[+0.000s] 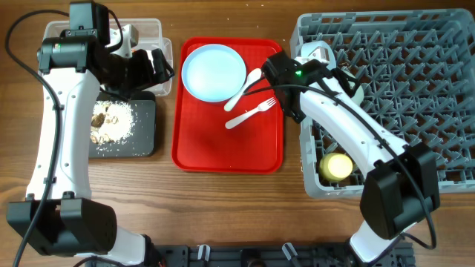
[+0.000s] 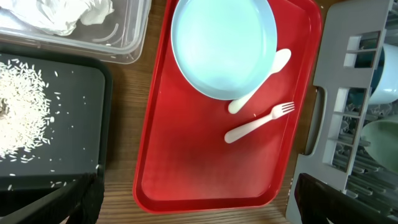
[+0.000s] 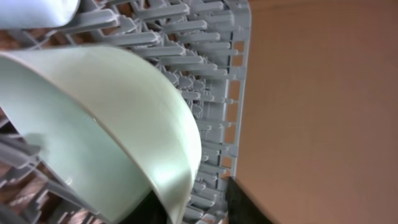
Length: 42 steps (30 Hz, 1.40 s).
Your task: Sort waste into correct bins and load items into the dishwasher rack
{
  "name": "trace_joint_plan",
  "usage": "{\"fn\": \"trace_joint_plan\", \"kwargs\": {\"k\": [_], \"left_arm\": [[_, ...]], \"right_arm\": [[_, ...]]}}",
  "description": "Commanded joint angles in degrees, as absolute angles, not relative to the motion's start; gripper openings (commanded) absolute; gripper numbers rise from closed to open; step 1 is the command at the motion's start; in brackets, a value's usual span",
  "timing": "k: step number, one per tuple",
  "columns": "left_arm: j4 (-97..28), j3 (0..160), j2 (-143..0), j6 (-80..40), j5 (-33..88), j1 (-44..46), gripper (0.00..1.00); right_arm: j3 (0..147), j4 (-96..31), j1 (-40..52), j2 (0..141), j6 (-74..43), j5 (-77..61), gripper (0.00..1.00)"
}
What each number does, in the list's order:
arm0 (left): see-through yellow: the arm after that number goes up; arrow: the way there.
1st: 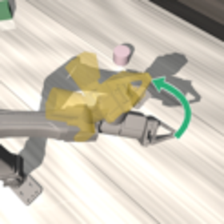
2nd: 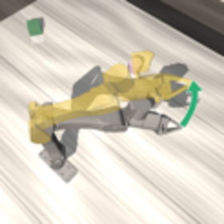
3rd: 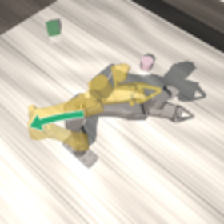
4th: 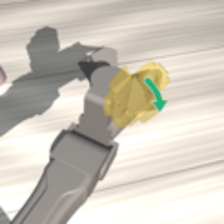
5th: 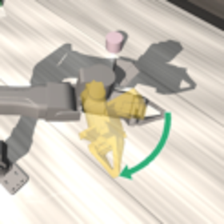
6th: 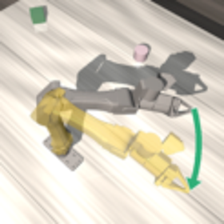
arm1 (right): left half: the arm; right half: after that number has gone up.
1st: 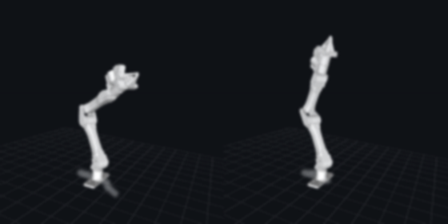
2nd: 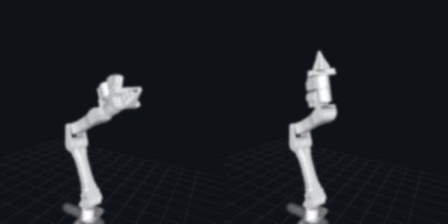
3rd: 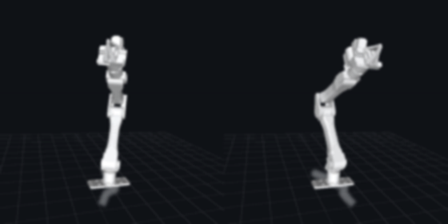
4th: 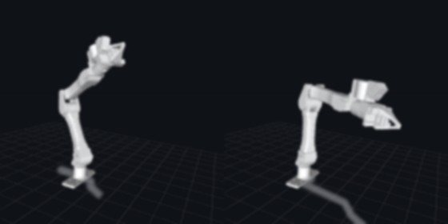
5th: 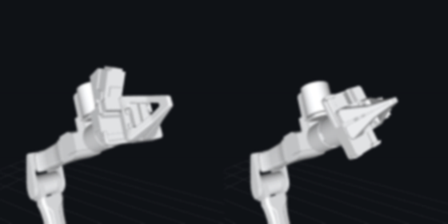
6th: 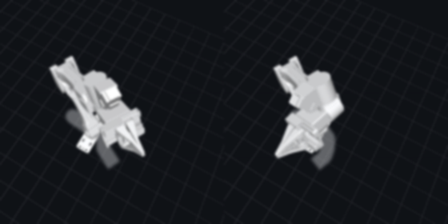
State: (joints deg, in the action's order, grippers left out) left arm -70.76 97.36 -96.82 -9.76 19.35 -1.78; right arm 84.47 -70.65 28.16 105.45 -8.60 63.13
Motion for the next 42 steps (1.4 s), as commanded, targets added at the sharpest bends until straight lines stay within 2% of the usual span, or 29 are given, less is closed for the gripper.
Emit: {"fn": "trace_joint_plan", "kwargs": {"k": [1, 4, 6, 12, 16, 19, 21, 23, 24, 25, 27, 30, 34, 38, 42], "left_arm": [[-70.8, 97.8, -96.7, -9.7, 19.4, -1.7, 1.00], [-70.8, 97.8, -96.7, -9.7, 19.4, -1.7, 1.00], [-70.8, 97.8, -96.7, -9.7, 19.4, -1.7, 1.00], [-70.8, 97.8, -96.7, -9.7, 19.4, -1.7, 1.00], [-70.8, 97.8, -96.7, -9.7, 19.4, -1.7, 1.00], [-70.8, 97.8, -96.7, -9.7, 19.4, -1.7, 1.00], [-70.8, 97.8, -96.7, -9.7, 19.4, -1.7, 1.00], [-70.8, 97.8, -96.7, -9.7, 19.4, -1.7, 1.00], [-70.8, 97.8, -96.7, -9.7, 19.4, -1.7, 1.00], [-70.8, 97.8, -96.7, -9.7, 19.4, -1.7, 1.00], [-70.8, 97.8, -96.7, -9.7, 19.4, -1.7, 1.00], [-70.8, 97.8, -96.7, -9.7, 19.4, -1.7, 1.00], [-70.8, 97.8, -96.7, -9.7, 19.4, -1.7, 1.00], [-70.8, 97.8, -96.7, -9.7, 19.4, -1.7, 1.00], [-70.8, 97.8, -96.7, -9.7, 19.4, -1.7, 1.00]], "right_arm": [[84.1, -70.8, 29.0, 106.5, -8.7, 60.4, 0.55], [84.1, -70.7, 30.7, 106.5, -8.7, 59.8, 0.69], [84.7, -70.7, 31.8, 106.5, -8.8, 59.5, 0.75], [89.7, -70.8, 32.3, 106.2, -8.8, 51.2, 0.79], [95.5, -70.5, 32.3, 104.8, -9.0, 38.8, 0.80], [97.3, -66.6, 32.3, 102.5, -9.1, 24.3, 0.78], [97.3, -61.0, 32.3, 101.7, -9.1, 6.1, 0.78], [97.1, -57.4, 32.3, 101.8, -10.4, -2.9, 0.77], [96.8, -55.4, 32.3, 101.8, -11.8, -6.1, 0.73], [95.9, -50.8, 32.3, 101.8, -14.9, -8.1, 0.64], [94.3, -44.7, 32.3, 101.8, -21.9, -7.8, 0.55], [92.1, -37.8, 32.3, 102.6, -30.6, -5.7, 0.54], [92.1, -32.3, 32.3, 110.8, -39.5, -3.8, 0.50], [92.1, -29.1, 32.3, 119.6, -42.3, -2.9, 0.45], [92.1, -26.8, 32.2, 125.4, -44.2, -1.7, 0.43]]}}
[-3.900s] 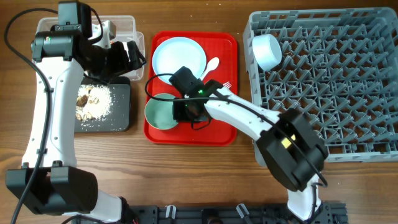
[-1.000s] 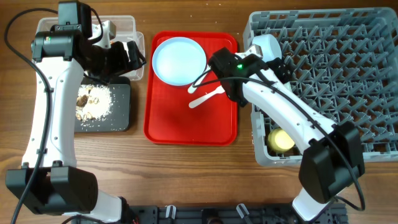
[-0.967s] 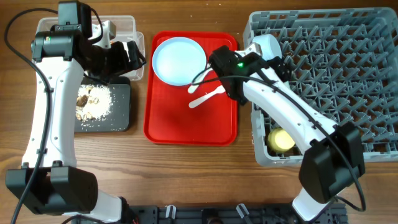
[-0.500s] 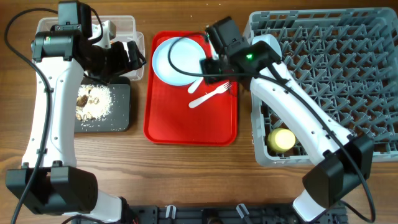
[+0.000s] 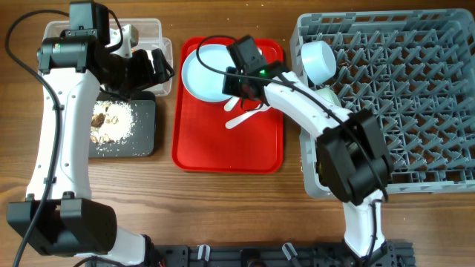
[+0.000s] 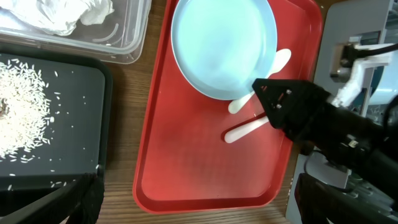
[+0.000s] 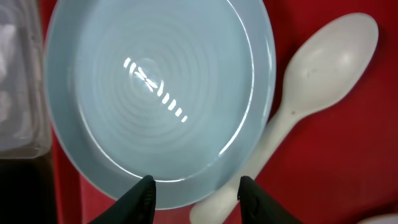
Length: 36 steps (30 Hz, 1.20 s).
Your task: Sort waste into correct bins and load items into the dishwasher rack
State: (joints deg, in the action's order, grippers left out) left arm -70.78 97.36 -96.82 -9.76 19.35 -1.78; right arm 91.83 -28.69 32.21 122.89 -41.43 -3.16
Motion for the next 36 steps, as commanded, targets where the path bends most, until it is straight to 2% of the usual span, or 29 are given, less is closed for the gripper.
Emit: {"fn": "trace_joint_plan", "kwargs": {"k": [1, 10, 17, 23, 26, 27, 28, 30, 36], "left_arm": [[-70.8, 97.8, -96.7, -9.7, 19.4, -1.7, 1.00], [-70.8, 97.8, -96.7, -9.7, 19.4, -1.7, 1.00], [-70.8, 97.8, -96.7, -9.7, 19.4, -1.7, 1.00], [-70.8, 97.8, -96.7, -9.7, 19.4, -1.7, 1.00], [-70.8, 97.8, -96.7, -9.7, 19.4, -1.7, 1.00], [-70.8, 97.8, -96.7, -9.7, 19.4, -1.7, 1.00], [-70.8, 97.8, -96.7, -9.7, 19.4, -1.7, 1.00], [-70.8, 97.8, -96.7, -9.7, 19.4, -1.7, 1.00], [-70.8, 97.8, -96.7, -9.7, 19.4, -1.7, 1.00]], "right_arm": [[92.1, -26.8, 32.2, 125.8, -45.0, -1.0, 0.43], [92.1, -26.3, 32.2, 128.9, -46.7, 1.3, 0.37], [92.1, -29.1, 32.2, 129.2, -44.9, 1.5, 0.15], [93.8, -38.9, 30.9, 128.6, -38.3, 0.3, 0.11], [95.7, -44.6, 30.2, 126.7, -32.4, 0.4, 0.16], [96.1, -46.6, 30.0, 125.6, -30.0, 0.4, 0.26], [96.1, -48.1, 29.7, 124.4, -28.3, 0.4, 0.41], [96.1, -49.8, 29.6, 122.3, -26.3, 0.4, 0.50], [96.6, -48.9, 29.6, 117.6, -23.0, 1.9, 0.50]]}}
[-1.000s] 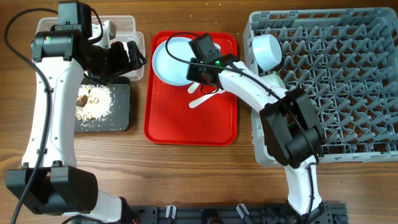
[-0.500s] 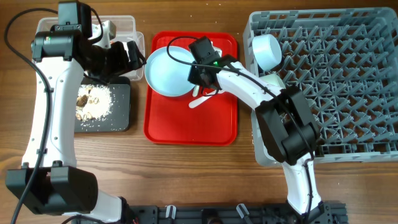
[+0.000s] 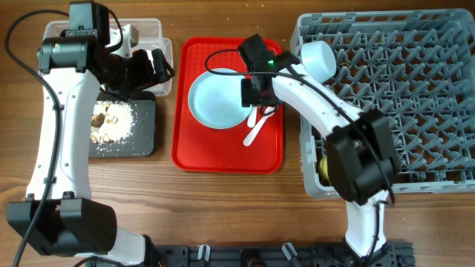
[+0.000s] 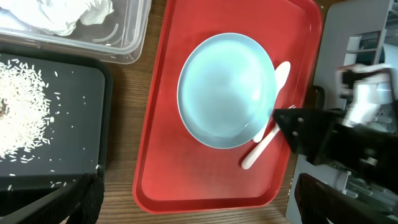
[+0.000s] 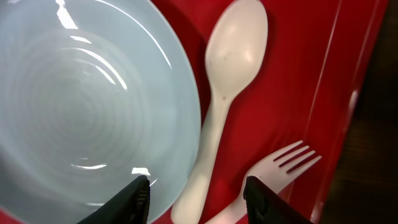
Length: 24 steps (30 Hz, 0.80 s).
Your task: Sort waste into correct bins and load items into the dishwasher rack
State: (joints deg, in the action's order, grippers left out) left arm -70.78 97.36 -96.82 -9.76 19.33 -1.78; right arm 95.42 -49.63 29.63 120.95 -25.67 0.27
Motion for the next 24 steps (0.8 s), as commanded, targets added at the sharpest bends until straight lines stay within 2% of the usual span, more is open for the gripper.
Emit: {"fn": "trace_joint_plan", "kwargs": {"k": [1, 10, 24], "left_arm": [[-70.8, 97.8, -96.7, -9.7, 19.4, -1.7, 1.00], [-70.8, 97.8, -96.7, -9.7, 19.4, -1.7, 1.00], [-70.8, 97.8, -96.7, -9.7, 19.4, -1.7, 1.00]], "right_arm": [[96.6, -48.9, 29.6, 117.3, -23.1, 1.9, 0.49], [95.9, -48.7, 31.9, 122.3, -30.2, 1.0, 0.36], [95.1, -48.1, 32.3, 124.3, -32.6, 1.2, 0.34]]}}
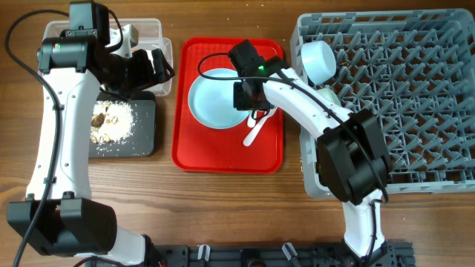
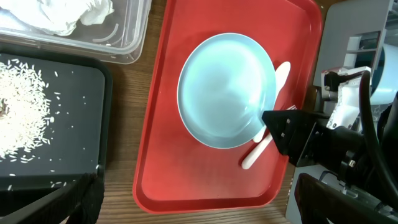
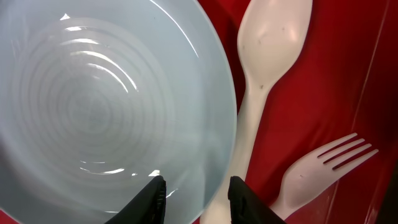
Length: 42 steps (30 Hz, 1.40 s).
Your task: Sort waste into correct bins and load items into the dishwasher rack
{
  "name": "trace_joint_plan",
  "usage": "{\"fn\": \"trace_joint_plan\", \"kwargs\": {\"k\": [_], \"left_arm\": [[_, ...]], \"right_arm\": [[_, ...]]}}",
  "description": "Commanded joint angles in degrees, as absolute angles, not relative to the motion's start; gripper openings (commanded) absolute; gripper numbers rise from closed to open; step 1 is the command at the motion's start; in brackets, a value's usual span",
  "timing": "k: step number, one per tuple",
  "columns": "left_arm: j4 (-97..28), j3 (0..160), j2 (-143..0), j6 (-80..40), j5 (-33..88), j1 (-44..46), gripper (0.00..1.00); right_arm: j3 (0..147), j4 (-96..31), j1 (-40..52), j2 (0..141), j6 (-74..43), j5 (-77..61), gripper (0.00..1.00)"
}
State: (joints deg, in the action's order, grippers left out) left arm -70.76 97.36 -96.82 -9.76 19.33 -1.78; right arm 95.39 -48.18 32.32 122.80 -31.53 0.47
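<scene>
A light blue plate (image 1: 214,100) lies in the red tray (image 1: 223,152). A white spoon (image 3: 267,50) and a white fork (image 3: 317,174) lie beside its right rim. My right gripper (image 3: 196,200) hangs low over that rim and is open. One of its fingers (image 3: 152,196) is above the plate, the other above the spoon's handle. My left gripper (image 2: 199,208) is open, high over the tray's left side by the clear bin (image 1: 145,33). The left wrist view shows the plate (image 2: 224,90) and spoon (image 2: 267,134) below it.
The grey dishwasher rack (image 1: 401,96) fills the right side, with a light blue cup (image 1: 319,61) at its near-left corner. A black tray (image 1: 141,133) with rice and scraps sits left of the red tray. The clear bin holds crumpled white waste.
My right gripper has shifted a little left onto the plate's rim and its fingers stand closer together. Plate, spoon and fork lie as before. The left arm has not moved.
First my right gripper was at the rack beside a pale green bowl, with the plate at the tray's back. Then it was open over the plate. Later the plate lay nearer the tray's middle, with spoon and fork shifted right. Now its narrower fingers straddle the rim.
</scene>
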Motion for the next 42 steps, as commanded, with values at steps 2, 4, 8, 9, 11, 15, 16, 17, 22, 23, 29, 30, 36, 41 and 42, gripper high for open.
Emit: {"fn": "trace_joint_plan", "kwargs": {"k": [2, 4, 8, 9, 11, 15, 16, 17, 22, 23, 29, 30, 36, 41, 42], "left_arm": [[-70.8, 97.8, -96.7, -9.7, 19.4, -1.7, 1.00], [-70.8, 97.8, -96.7, -9.7, 19.4, -1.7, 1.00], [-70.8, 97.8, -96.7, -9.7, 19.4, -1.7, 1.00], [-70.8, 97.8, -96.7, -9.7, 19.4, -1.7, 1.00], [-70.8, 97.8, -96.7, -9.7, 19.4, -1.7, 1.00], [-70.8, 97.8, -96.7, -9.7, 19.4, -1.7, 1.00], [-70.8, 97.8, -96.7, -9.7, 19.4, -1.7, 1.00], [-70.8, 97.8, -96.7, -9.7, 19.4, -1.7, 1.00], [-70.8, 97.8, -96.7, -9.7, 19.4, -1.7, 1.00], [-70.8, 97.8, -96.7, -9.7, 19.4, -1.7, 1.00], [-70.8, 97.8, -96.7, -9.7, 19.4, -1.7, 1.00], [-70.8, 97.8, -96.7, -9.7, 19.4, -1.7, 1.00], [-70.8, 97.8, -96.7, -9.7, 19.4, -1.7, 1.00], [-70.8, 97.8, -96.7, -9.7, 19.4, -1.7, 1.00], [-70.8, 97.8, -96.7, -9.7, 19.4, -1.7, 1.00]], "right_arm": [[95.0, -48.2, 32.3, 124.6, -33.1, 1.2, 0.34], [95.0, -48.2, 32.3, 125.1, -33.2, 1.3, 0.34], [94.8, -48.0, 32.3, 126.3, -33.6, 1.3, 0.34], [94.7, -48.0, 32.3, 126.8, -33.6, 1.2, 0.34], [94.7, -47.7, 32.3, 127.2, -33.6, 1.2, 0.34], [94.7, -46.7, 32.3, 127.4, -33.6, 1.0, 0.34], [94.7, -46.5, 32.3, 127.4, -33.6, 0.8, 0.34], [94.7, -46.0, 32.3, 127.4, -33.3, 0.2, 0.33], [94.7, -45.3, 32.3, 127.4, -32.9, -0.3, 0.23], [94.7, -45.3, 32.3, 127.4, -32.9, -0.3, 0.19], [94.7, -45.6, 32.3, 127.4, -32.9, 0.0, 0.04], [94.7, -45.5, 32.3, 127.4, -32.9, 0.0, 0.04], [94.7, -45.7, 32.3, 127.4, -31.6, 0.0, 0.06], [93.9, -45.2, 32.7, 128.2, -31.6, 0.0, 0.23], [93.8, -45.0, 32.8, 128.7, -31.5, 0.0, 0.24]]}}
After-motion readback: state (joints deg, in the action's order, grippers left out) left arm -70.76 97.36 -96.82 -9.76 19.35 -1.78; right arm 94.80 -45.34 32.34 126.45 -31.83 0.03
